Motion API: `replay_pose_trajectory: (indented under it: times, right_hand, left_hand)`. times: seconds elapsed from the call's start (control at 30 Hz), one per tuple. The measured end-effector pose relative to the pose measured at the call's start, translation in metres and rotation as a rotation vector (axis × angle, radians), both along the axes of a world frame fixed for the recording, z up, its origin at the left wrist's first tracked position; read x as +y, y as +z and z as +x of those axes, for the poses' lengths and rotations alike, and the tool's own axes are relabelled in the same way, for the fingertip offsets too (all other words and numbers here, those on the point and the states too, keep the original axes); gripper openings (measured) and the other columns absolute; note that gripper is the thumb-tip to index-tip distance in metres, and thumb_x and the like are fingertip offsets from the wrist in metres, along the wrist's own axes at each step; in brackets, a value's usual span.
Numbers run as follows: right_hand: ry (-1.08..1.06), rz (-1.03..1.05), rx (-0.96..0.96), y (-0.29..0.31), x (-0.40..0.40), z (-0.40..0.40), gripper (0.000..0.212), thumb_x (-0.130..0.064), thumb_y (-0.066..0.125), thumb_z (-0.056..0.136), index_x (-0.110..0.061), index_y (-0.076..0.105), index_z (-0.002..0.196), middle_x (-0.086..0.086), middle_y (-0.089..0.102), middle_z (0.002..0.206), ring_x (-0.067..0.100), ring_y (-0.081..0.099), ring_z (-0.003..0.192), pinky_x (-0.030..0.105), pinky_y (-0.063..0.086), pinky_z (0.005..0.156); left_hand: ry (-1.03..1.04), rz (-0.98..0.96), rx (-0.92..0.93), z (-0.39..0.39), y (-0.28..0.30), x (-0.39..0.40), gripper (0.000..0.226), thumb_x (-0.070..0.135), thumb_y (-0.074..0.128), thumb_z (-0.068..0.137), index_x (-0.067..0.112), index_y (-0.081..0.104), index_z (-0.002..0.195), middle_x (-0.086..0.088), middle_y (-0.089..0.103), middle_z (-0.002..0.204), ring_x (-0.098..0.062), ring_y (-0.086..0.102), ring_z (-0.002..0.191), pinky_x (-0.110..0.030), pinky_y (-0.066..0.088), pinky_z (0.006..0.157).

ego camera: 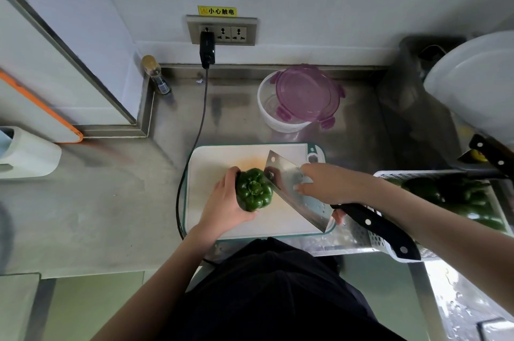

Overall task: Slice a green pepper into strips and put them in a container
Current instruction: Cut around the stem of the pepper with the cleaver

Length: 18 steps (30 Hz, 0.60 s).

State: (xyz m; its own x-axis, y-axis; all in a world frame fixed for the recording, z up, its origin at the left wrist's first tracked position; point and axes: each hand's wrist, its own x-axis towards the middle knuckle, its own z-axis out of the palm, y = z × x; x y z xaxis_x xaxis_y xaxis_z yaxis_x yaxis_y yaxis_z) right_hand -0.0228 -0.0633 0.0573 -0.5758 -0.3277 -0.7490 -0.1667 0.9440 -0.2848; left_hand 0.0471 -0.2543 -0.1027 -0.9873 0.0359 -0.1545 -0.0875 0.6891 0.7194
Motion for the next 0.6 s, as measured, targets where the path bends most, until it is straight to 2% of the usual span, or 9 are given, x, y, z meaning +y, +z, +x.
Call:
replay_pose_trajectory:
  times: [0.07, 0.1, 0.17, 0.27, 0.33, 0.4, 0.47, 0.6]
  right_hand:
    - [-0.007, 0.019, 0.017, -0.003, 0.001, 0.0, 0.022, -0.026, 0.043, 0.099, -0.012, 0.046, 0.083, -0.002, 0.046, 0.073, 0.01, 0.048, 0.062, 0.017, 0.033, 0.051]
    - [-0.011, 0.029, 0.025, -0.003, 0.001, 0.0, 0.027, -0.026, 0.043, 0.1, -0.018, 0.039, 0.074, -0.002, 0.045, 0.072, 0.012, 0.049, 0.062, 0.015, 0.033, 0.05]
    - [0.01, 0.039, 0.05, -0.004, 0.0, 0.001, 0.031, -0.026, 0.041, 0.1, -0.024, 0.031, 0.071, -0.001, 0.045, 0.073, 0.017, 0.05, 0.066, 0.014, 0.036, 0.05]
    - [0.068, 0.057, 0.102, -0.006, -0.001, 0.004, 0.027, -0.026, 0.041, 0.1, -0.022, 0.034, 0.074, -0.002, 0.042, 0.07, 0.018, 0.047, 0.069, 0.016, 0.034, 0.055]
    - [0.084, 0.051, 0.123, -0.008, -0.003, 0.004, 0.02, -0.026, 0.042, 0.099, -0.015, 0.041, 0.083, -0.002, 0.042, 0.07, 0.021, 0.05, 0.073, 0.02, 0.038, 0.057]
    - [0.094, 0.036, 0.136, -0.012, -0.006, 0.003, 0.013, -0.026, 0.044, 0.098, -0.013, 0.046, 0.096, 0.002, 0.049, 0.075, 0.026, 0.056, 0.079, 0.03, 0.046, 0.061]
    - [0.134, 0.033, 0.141, -0.017, -0.007, 0.003, 0.014, -0.025, 0.044, 0.097, -0.013, 0.049, 0.1, 0.007, 0.055, 0.087, 0.029, 0.062, 0.087, 0.036, 0.051, 0.071]
    - [0.253, 0.043, 0.15, -0.02, -0.011, 0.005, 0.02, -0.013, 0.042, 0.095, -0.003, 0.05, 0.11, 0.008, 0.046, 0.089, 0.03, 0.06, 0.093, 0.034, 0.043, 0.075]
  left_hand:
    - [0.014, 0.051, -0.003, 0.0, 0.0, 0.001, 0.084, 0.025, 0.085, 0.053, 0.008, 0.036, 0.119, -0.004, 0.05, 0.11, -0.026, 0.057, 0.098, -0.036, 0.049, 0.078]
    - [0.016, 0.059, 0.0, -0.001, 0.0, 0.002, 0.084, 0.024, 0.085, 0.053, 0.008, 0.036, 0.119, -0.004, 0.049, 0.111, -0.025, 0.057, 0.097, -0.035, 0.049, 0.076]
    - [0.019, 0.063, 0.006, -0.001, 0.0, 0.003, 0.084, 0.023, 0.084, 0.053, 0.009, 0.035, 0.12, -0.004, 0.047, 0.112, -0.025, 0.057, 0.096, -0.034, 0.049, 0.076]
    - [0.012, 0.062, -0.005, -0.003, 0.003, 0.005, 0.092, 0.023, 0.084, 0.054, 0.009, 0.035, 0.13, -0.007, 0.045, 0.122, -0.025, 0.055, 0.104, -0.03, 0.045, 0.082]
    - [-0.006, 0.044, -0.021, -0.004, 0.004, 0.005, 0.096, 0.025, 0.084, 0.054, 0.011, 0.035, 0.134, -0.006, 0.045, 0.125, -0.023, 0.052, 0.108, -0.03, 0.045, 0.089]
    - [-0.011, 0.036, -0.029, -0.004, 0.005, 0.004, 0.094, 0.025, 0.084, 0.053, 0.011, 0.037, 0.133, -0.005, 0.046, 0.122, -0.022, 0.052, 0.108, -0.03, 0.046, 0.089]
    - [0.001, 0.033, -0.033, -0.004, 0.005, 0.005, 0.091, 0.024, 0.084, 0.052, 0.01, 0.039, 0.13, -0.005, 0.048, 0.119, -0.021, 0.051, 0.106, -0.027, 0.044, 0.086]
    - [0.028, 0.044, -0.035, -0.003, 0.003, 0.005, 0.087, 0.023, 0.083, 0.051, 0.009, 0.041, 0.127, -0.003, 0.052, 0.116, -0.019, 0.05, 0.107, -0.028, 0.044, 0.084]
